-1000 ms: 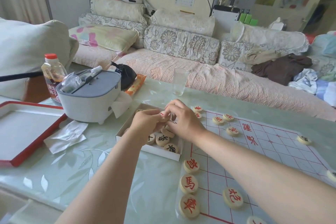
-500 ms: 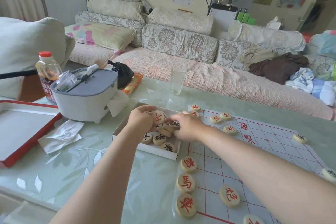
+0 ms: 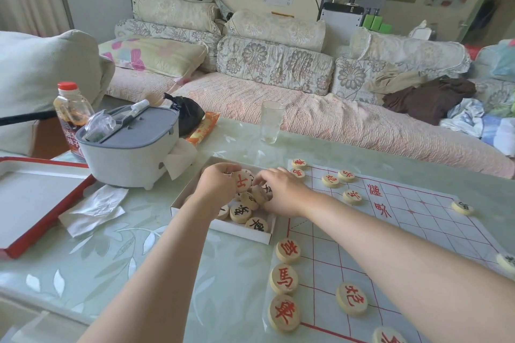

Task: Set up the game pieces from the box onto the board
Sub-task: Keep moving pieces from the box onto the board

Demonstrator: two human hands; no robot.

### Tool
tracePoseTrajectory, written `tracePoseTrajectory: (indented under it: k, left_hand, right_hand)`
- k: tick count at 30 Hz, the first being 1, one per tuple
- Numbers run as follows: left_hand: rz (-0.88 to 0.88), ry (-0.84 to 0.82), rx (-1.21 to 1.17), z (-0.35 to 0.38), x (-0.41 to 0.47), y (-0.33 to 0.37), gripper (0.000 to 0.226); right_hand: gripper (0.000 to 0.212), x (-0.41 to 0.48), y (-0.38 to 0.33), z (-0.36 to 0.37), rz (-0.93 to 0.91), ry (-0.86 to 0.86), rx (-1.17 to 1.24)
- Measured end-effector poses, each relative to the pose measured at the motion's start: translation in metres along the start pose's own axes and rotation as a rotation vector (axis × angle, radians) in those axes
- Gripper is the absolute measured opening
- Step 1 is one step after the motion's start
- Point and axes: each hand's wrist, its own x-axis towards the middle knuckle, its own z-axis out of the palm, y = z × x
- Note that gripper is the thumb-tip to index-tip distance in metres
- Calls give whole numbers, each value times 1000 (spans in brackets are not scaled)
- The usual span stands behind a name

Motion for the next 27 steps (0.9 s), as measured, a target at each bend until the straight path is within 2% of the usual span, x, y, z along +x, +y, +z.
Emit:
tracePoseTrajectory:
  k: [3, 7, 11, 16, 23, 27]
  left_hand:
    - [20, 22, 69, 0, -2, 1, 42]
    - [52, 20, 107, 6, -8, 5, 31]
    - [120, -2, 166, 22, -19, 13, 19]
    - [170, -47, 209, 42, -34, 22, 19]
    - [299, -216, 367, 78, -67, 29, 21]
    - [277, -337, 339, 92, -81, 29, 19]
  right_hand:
    - [49, -8, 3, 2, -4, 69, 98]
    - [53, -22, 6, -2, 3, 137, 216]
    - [54, -42, 16, -14, 35, 169, 231]
    - [54, -77, 41, -30, 130, 211, 259]
    - [49, -148, 79, -42, 240, 154, 217]
    - [46, -185, 93, -44, 282, 8, 207]
